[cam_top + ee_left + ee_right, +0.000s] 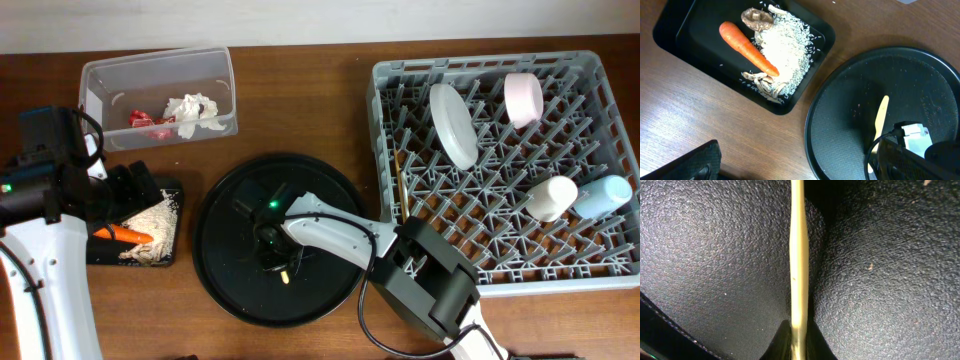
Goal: Sort waste into correct bins and load items into the dishwasher rack
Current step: 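Carry the yellow knife with the right gripper and place it in the rack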
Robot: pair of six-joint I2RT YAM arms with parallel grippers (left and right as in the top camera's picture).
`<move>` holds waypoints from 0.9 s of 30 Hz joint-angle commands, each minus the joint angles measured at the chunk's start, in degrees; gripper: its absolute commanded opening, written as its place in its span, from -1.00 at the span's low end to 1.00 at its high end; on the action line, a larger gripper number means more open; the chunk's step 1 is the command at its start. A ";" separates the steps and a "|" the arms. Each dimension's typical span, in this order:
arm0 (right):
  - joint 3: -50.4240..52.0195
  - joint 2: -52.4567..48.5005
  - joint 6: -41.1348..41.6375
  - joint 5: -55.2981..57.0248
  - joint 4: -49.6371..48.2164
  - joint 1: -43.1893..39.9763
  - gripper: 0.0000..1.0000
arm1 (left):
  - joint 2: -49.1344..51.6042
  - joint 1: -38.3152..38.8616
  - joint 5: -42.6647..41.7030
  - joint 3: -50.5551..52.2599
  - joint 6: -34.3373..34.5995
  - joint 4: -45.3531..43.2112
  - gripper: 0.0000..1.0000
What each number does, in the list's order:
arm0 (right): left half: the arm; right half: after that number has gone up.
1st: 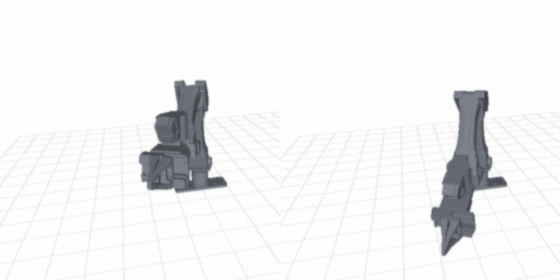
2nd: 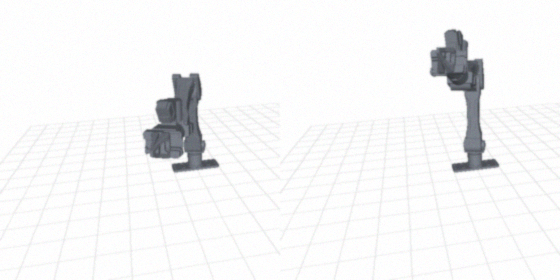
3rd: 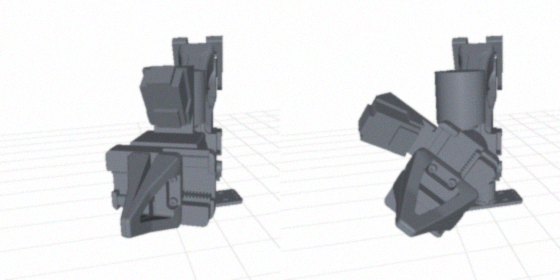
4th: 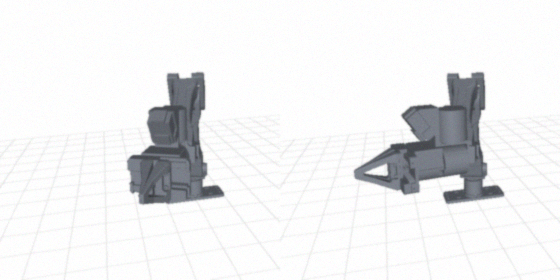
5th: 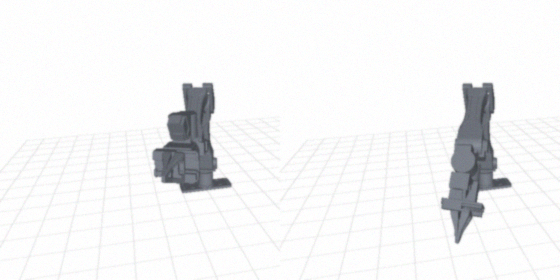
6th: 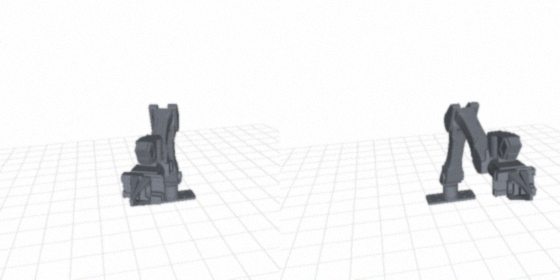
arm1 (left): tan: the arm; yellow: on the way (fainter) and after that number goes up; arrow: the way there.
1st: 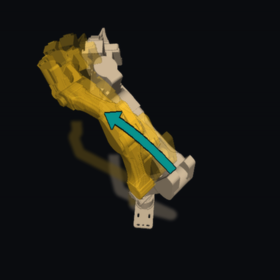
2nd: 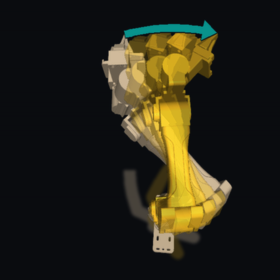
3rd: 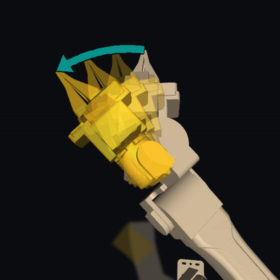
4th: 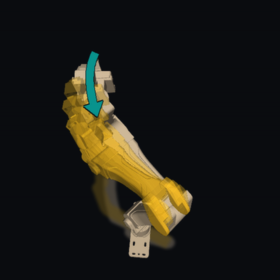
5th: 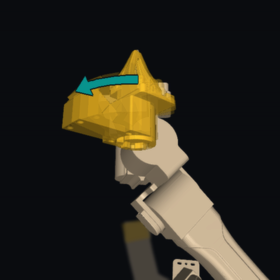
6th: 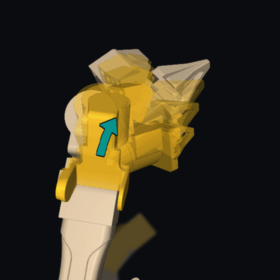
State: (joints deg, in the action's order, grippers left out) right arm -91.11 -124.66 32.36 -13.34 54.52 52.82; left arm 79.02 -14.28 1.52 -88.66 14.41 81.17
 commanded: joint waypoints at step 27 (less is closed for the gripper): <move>8.48 20.46 -17.14 12.39 13.60 -35.10 0.54 | -0.24 -0.13 -0.24 0.02 0.09 -0.35 0.99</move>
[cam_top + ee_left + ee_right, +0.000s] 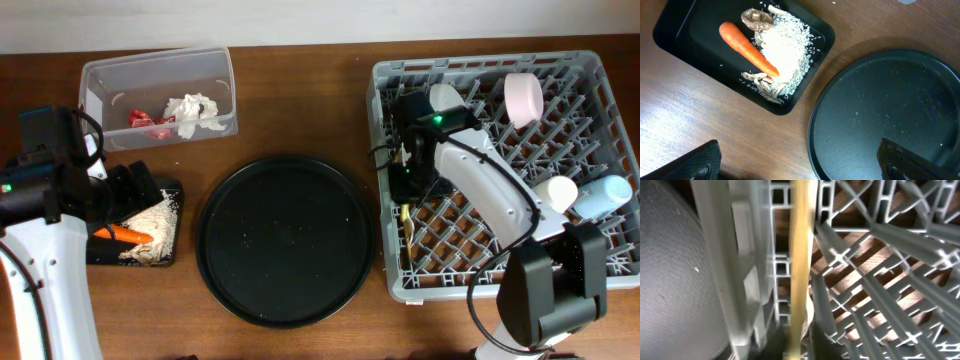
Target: Sort waste into correct bins and load items into the dishwasher rack
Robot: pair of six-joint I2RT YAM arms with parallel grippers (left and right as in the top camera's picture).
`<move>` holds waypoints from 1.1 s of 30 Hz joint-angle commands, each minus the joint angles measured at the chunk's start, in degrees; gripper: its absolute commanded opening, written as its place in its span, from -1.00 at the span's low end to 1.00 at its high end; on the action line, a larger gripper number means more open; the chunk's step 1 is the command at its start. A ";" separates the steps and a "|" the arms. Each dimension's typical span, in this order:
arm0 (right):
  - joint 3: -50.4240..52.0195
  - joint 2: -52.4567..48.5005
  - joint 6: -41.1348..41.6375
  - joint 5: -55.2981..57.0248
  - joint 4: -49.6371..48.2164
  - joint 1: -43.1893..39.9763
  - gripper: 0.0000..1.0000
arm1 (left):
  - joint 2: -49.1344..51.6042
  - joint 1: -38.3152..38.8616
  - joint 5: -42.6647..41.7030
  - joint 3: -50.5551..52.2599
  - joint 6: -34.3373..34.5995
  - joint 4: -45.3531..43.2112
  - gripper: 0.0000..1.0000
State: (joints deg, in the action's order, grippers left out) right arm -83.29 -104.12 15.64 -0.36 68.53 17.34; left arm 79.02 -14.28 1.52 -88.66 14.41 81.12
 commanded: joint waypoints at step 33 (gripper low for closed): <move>26.16 71.10 -3.41 6.80 -8.52 -9.62 0.97 | -54.55 16.48 -6.67 38.23 -2.25 -18.27 0.99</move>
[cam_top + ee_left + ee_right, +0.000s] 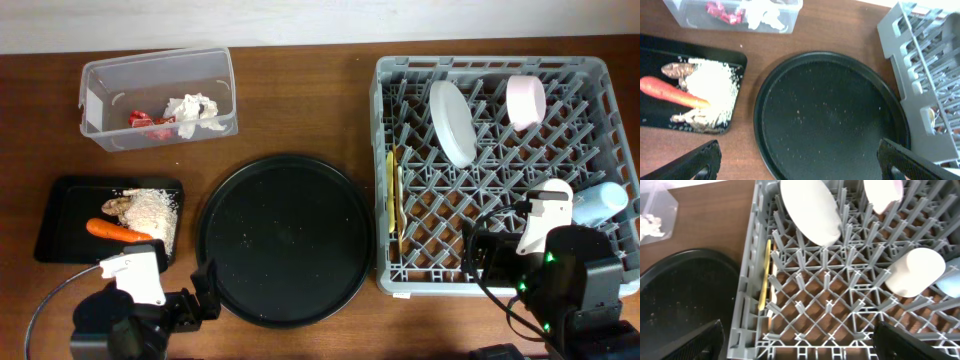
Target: Sort waste into correct bins and load items into the dishwasher rack
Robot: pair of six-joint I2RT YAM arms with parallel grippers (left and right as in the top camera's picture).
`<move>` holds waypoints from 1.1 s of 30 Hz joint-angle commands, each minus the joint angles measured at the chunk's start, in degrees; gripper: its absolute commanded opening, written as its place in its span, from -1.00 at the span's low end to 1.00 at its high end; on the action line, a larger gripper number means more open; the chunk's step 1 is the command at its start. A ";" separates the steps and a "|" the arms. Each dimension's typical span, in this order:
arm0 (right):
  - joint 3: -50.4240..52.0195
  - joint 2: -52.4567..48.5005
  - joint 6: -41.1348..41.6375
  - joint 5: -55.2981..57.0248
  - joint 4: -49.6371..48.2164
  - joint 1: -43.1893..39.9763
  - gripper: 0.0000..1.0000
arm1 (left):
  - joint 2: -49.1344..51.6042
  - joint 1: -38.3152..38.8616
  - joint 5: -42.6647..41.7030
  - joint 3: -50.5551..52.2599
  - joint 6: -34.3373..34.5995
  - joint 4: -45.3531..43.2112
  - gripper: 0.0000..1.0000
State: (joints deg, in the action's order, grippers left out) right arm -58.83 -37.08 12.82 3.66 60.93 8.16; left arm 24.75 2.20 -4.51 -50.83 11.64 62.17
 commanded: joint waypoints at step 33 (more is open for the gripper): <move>58.51 36.72 -12.39 -2.36 -56.35 -7.32 0.97 | -10.91 -0.11 8.17 16.90 -0.98 -9.94 0.99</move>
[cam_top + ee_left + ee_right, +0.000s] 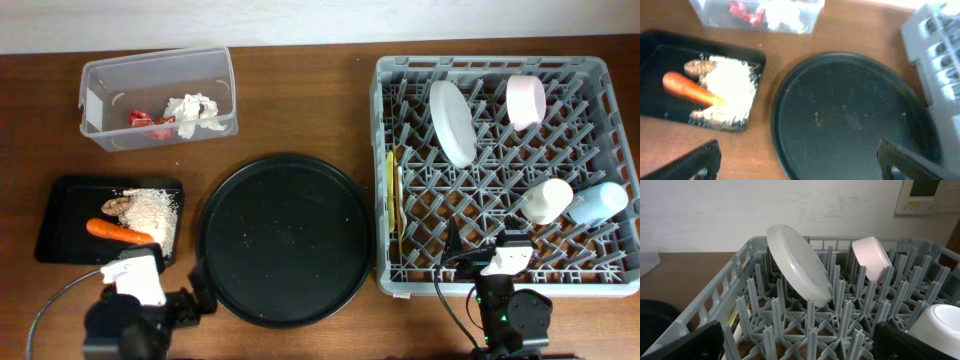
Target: Sort waste into correct bins and load items into the dishwasher rack
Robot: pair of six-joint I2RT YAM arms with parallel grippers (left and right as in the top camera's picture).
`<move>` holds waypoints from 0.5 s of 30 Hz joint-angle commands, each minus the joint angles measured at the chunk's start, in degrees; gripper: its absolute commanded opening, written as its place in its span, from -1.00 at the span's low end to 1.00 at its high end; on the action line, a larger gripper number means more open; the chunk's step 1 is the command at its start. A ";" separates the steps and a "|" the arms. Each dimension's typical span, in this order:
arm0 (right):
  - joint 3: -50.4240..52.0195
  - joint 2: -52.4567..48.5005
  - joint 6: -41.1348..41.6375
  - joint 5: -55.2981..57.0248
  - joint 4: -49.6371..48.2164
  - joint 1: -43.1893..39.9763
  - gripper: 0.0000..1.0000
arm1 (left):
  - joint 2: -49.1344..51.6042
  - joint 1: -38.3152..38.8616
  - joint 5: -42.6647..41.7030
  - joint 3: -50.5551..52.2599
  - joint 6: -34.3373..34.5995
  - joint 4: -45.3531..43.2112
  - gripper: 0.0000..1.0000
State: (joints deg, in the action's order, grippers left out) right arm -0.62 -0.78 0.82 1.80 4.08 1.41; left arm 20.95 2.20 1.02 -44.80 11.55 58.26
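The grey dishwasher rack (500,170) holds a white plate (452,122), a pink cup (524,98), a white cup (550,198), a light blue cup (603,198) and yellow utensils (393,200) in its left column. The round black tray (285,238) has only crumbs on it. A carrot (118,232), rice and mushrooms lie in the black rectangular tray (60,215). My left gripper (800,167) is open, high above the table's front edge. My right gripper (797,347) is open at the rack's front edge, looking level across the plate (799,265).
A clear plastic bin (160,95) at the back left holds crumpled tissue (192,108) and a red wrapper (140,118). Both arm bases sit at the table's front edge, the left (125,315) and the right (505,310). A wall stands behind the rack.
My right wrist looked down on the rack from above; now it sits lower at the rack's front edge and looks level across it. The left wrist shifted slightly. Both grippers stay open.
My right gripper was shut on a yellow utensil on the round tray, while the left hung open over the food tray. Then the right held the utensil at the rack's left column. Later the utensil lay in the rack and both arms were back at the table's front, open.
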 commanded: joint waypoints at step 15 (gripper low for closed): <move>0.31 0.42 -0.39 -0.50 0.50 -0.57 0.97 | -20.68 -0.15 -2.51 44.33 -15.98 -55.52 0.99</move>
State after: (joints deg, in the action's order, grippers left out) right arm -0.62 -0.80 0.80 1.43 4.19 1.26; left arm 0.80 2.20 -2.17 -1.69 -2.52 3.73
